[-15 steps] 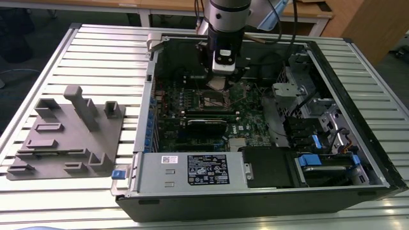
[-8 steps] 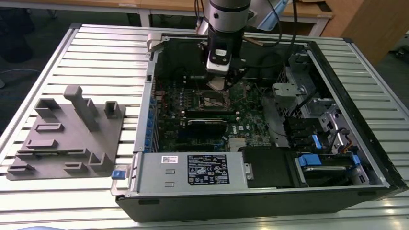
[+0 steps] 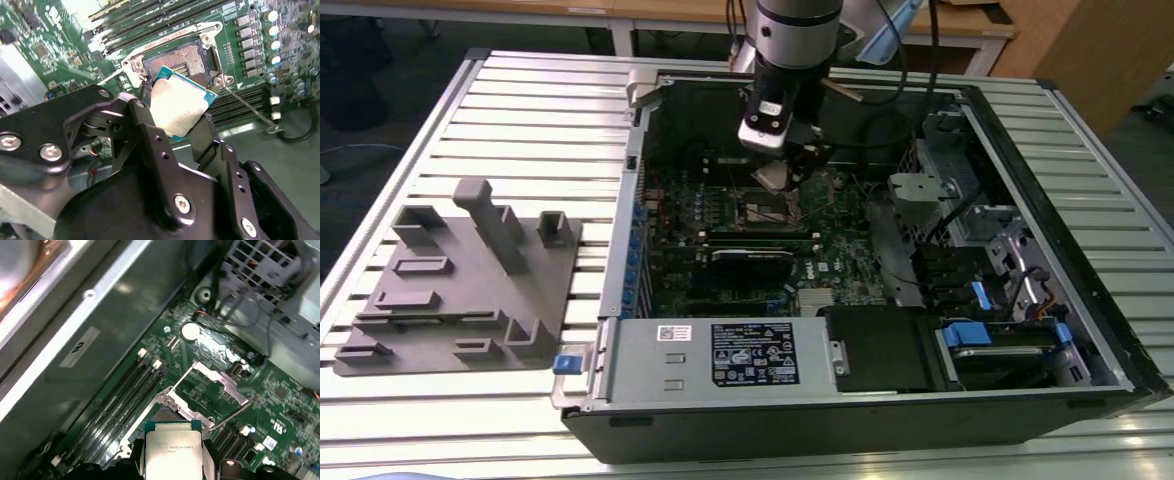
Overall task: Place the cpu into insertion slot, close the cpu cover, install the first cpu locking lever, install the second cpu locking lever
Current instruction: 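Place the cpu into insertion slot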
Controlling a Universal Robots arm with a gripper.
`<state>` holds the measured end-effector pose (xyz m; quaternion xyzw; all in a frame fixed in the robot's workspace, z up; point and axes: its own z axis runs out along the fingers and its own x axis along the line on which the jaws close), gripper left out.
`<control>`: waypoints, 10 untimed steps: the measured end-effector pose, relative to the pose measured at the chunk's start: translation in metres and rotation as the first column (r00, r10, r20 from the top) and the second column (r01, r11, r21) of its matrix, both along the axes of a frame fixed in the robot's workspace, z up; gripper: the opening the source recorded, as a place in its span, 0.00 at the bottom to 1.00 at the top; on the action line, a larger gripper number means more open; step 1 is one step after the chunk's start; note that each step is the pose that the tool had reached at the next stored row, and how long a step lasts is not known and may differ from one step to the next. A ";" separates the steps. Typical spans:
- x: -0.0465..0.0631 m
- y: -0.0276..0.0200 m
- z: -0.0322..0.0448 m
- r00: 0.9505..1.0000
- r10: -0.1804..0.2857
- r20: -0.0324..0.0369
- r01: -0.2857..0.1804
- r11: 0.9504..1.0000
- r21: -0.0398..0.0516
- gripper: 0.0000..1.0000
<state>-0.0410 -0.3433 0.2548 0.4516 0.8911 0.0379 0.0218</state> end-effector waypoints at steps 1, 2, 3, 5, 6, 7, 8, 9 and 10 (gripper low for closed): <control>0.000 0.0000 -0.0001 1.000 -0.018 0.000 0.018 1.000 0.000 0.54; 0.000 0.0000 -0.0003 0.999 -0.036 0.000 0.036 0.999 0.000 0.54; 0.000 0.0000 -0.0004 0.999 -0.054 0.000 0.054 0.999 0.000 0.54; 0.000 0.0000 -0.0007 0.996 -0.090 0.000 0.090 0.996 0.000 0.54; 0.000 0.0000 -0.0009 0.994 -0.108 0.000 0.108 0.994 0.000 0.54; 0.000 0.0000 -0.0010 0.992 -0.126 0.000 0.126 0.992 0.000 0.54; 0.000 0.0000 -0.0012 0.989 -0.145 0.000 0.145 0.989 0.000 0.54; 0.000 0.0000 -0.0013 0.987 -0.163 0.000 0.163 0.987 0.000 0.54; 0.000 0.0000 -0.0015 0.984 -0.180 0.000 0.180 0.984 0.000 0.54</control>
